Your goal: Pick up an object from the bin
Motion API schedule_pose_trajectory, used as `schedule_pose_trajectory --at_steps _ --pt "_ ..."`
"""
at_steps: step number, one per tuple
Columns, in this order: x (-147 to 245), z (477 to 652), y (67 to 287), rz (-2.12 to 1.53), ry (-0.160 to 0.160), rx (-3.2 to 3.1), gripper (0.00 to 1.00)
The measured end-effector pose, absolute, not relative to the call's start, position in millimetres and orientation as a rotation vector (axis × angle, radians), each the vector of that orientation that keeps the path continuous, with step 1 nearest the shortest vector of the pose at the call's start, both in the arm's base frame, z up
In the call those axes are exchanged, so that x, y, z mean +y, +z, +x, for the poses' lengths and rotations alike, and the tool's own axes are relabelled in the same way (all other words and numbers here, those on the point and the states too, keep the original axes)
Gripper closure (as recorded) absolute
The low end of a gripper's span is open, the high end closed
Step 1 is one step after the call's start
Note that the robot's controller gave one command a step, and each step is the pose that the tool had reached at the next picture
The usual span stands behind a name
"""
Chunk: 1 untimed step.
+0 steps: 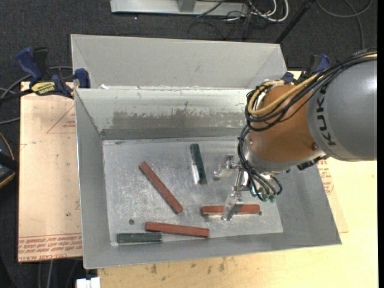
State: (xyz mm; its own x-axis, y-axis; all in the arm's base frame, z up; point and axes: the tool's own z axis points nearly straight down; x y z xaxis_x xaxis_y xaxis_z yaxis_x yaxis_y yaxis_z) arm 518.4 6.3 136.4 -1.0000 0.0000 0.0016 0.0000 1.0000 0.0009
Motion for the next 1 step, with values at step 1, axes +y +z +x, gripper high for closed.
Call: schedule_pose_trajectory --at_steps 1 --pt "6.3 519.1 137.0 0.000 -0.001 -3.142 0.00"
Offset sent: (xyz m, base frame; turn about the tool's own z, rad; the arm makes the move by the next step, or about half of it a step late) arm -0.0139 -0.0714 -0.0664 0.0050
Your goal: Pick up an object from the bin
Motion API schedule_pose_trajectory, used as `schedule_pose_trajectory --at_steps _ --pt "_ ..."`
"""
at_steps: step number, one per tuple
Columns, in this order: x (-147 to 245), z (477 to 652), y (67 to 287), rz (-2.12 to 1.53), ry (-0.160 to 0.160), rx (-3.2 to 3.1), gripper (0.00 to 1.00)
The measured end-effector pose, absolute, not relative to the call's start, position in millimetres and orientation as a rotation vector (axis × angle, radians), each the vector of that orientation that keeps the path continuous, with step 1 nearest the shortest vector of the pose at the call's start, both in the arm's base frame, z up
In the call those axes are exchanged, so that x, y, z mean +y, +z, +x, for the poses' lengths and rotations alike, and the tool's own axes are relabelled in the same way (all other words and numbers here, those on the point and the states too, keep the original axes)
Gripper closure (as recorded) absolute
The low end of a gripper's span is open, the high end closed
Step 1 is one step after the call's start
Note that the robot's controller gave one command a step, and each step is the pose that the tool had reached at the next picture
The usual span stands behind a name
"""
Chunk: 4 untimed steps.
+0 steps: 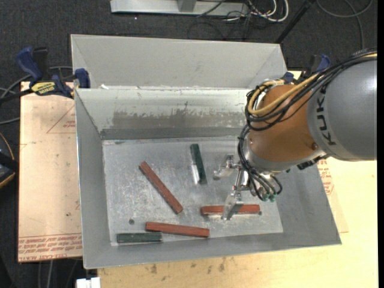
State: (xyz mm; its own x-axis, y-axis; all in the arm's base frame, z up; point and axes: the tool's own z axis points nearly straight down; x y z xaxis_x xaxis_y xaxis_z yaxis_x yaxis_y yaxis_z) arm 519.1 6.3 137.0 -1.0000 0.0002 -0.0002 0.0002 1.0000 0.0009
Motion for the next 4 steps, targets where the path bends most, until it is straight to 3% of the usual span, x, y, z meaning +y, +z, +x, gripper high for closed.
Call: schedule_pose_trajectory --at_steps 1,3,4 --pt "-66 507.1 71 0.020 0.008 3.135 0.00" --pt "-31 500.6 76 0.065 -0.010 3.122 0.00" --pt "-48 507.0 76 0.093 0.008 3.133 0.00"
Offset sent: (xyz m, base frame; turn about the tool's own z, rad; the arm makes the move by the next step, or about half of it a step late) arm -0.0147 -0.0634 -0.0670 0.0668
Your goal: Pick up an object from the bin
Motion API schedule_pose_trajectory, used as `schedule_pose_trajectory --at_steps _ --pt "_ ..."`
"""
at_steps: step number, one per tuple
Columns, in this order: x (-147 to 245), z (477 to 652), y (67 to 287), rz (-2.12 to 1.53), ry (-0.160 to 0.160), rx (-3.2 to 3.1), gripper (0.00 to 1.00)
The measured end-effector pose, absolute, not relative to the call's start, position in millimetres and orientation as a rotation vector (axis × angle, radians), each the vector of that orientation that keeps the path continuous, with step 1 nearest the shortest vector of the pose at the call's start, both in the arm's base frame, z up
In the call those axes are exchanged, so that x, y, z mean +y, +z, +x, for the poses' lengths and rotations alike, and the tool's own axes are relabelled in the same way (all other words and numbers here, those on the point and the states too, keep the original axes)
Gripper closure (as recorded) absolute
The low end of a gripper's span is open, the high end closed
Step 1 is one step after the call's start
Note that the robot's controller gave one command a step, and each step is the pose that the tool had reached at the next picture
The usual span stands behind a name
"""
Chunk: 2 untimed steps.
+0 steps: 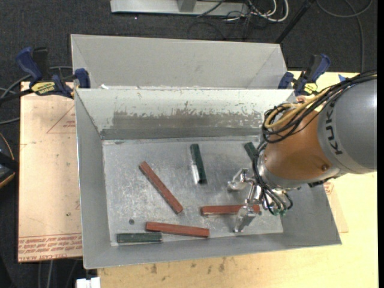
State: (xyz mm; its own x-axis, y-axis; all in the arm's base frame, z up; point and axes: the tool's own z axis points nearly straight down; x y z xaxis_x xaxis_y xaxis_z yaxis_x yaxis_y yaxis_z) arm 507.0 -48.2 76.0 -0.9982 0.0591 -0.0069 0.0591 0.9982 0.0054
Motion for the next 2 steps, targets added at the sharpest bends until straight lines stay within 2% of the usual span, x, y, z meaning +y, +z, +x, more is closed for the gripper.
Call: schedule_pose_trajectory --at_steps 1,2 --pt "-34.0 505.2 79.9 0.068 -0.006 3.127 1.00" --pt "-34.0 505.2 79.9 0.068 -0.006 3.127 1.00"
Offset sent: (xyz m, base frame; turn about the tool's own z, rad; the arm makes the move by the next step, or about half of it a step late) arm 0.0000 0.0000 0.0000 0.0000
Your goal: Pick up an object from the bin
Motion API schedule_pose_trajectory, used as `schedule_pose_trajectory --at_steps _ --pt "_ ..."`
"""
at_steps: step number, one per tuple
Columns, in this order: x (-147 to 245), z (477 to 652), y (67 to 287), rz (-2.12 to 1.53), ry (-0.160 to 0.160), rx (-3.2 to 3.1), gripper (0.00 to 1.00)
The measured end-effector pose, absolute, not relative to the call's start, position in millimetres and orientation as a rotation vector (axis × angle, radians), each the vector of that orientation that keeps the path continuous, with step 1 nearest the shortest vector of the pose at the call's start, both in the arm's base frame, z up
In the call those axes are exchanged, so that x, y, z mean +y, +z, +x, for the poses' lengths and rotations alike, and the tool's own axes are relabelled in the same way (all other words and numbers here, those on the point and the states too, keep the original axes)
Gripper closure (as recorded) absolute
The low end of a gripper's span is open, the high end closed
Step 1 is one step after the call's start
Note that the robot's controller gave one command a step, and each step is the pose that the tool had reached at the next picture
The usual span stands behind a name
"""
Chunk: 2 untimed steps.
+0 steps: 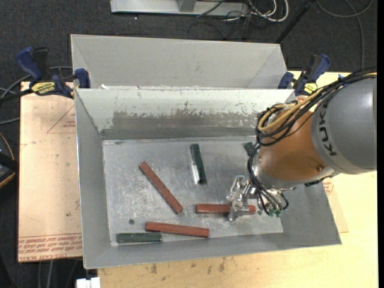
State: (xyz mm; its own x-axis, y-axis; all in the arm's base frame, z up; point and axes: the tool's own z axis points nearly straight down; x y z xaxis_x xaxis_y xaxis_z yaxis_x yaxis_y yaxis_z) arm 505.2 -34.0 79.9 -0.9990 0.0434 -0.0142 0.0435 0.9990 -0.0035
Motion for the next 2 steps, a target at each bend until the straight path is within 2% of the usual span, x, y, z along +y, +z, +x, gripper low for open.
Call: schedule_pose_trajectory --at_steps 2 --pt "-32.7 502.4 86.9 0.068 0.000 3.142 1.00"
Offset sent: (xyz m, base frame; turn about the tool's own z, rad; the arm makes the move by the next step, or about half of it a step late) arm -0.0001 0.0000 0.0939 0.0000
